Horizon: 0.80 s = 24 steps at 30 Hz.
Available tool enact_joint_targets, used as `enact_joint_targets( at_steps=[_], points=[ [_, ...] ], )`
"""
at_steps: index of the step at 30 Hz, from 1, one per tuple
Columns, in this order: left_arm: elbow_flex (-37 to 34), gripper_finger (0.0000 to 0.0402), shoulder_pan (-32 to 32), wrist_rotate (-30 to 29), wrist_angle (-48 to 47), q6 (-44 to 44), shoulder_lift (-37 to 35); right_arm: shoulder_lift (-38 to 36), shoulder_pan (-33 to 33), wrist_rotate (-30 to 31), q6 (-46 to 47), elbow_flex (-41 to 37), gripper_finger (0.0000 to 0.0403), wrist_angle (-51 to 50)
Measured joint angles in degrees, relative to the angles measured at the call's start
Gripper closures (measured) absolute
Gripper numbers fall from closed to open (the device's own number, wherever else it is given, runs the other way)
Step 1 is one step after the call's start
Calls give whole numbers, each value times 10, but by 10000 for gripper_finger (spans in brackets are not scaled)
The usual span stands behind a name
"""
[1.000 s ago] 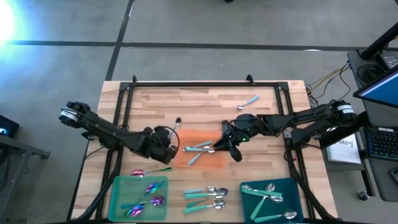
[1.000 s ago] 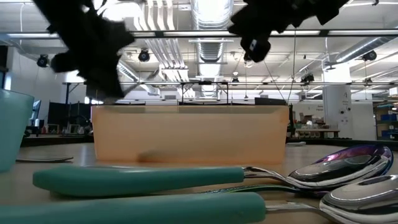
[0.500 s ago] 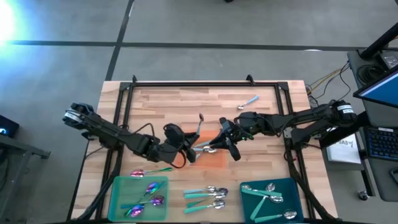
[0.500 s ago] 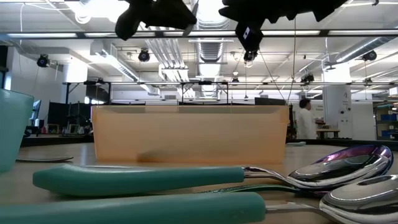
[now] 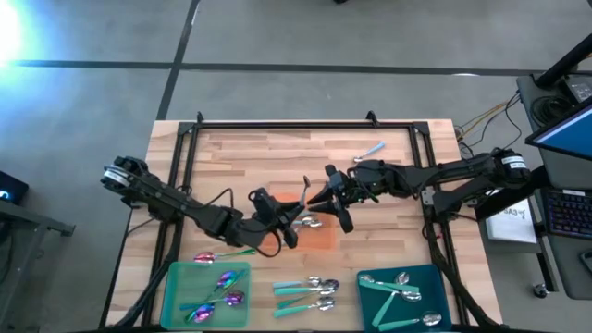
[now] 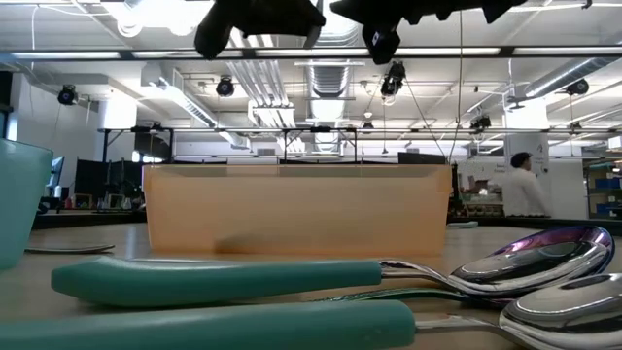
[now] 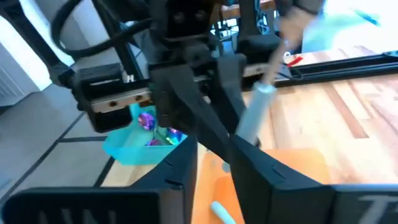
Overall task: Sort silverware by color (type)
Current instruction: Put the blue spoon into the orange bin
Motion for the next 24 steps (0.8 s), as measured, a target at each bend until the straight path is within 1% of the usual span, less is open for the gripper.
enact_joint_targets(
  at_steps=[3,6,9,12,17,21,24],
  points=[
    [0,371,0,-6,30,37,0,1,-4,10,-1,0,295,1],
    [0,371,0,-7,36,45,3,1,-4,38,-7,1,279,3],
    [0,371,0,-7,44,46,9,1,-4,43,-12,5,269,5],
    [0,371,0,-7,81,65,19,1,-4,45,-13,7,266,5],
    [0,371,2,12,154,108,33,1,-4,57,-13,11,273,9],
    [0,371,4,5,162,120,36,1,-4,57,-13,16,289,6],
    [0,371,4,6,166,121,36,1,-4,57,-13,20,314,7]
  ],
)
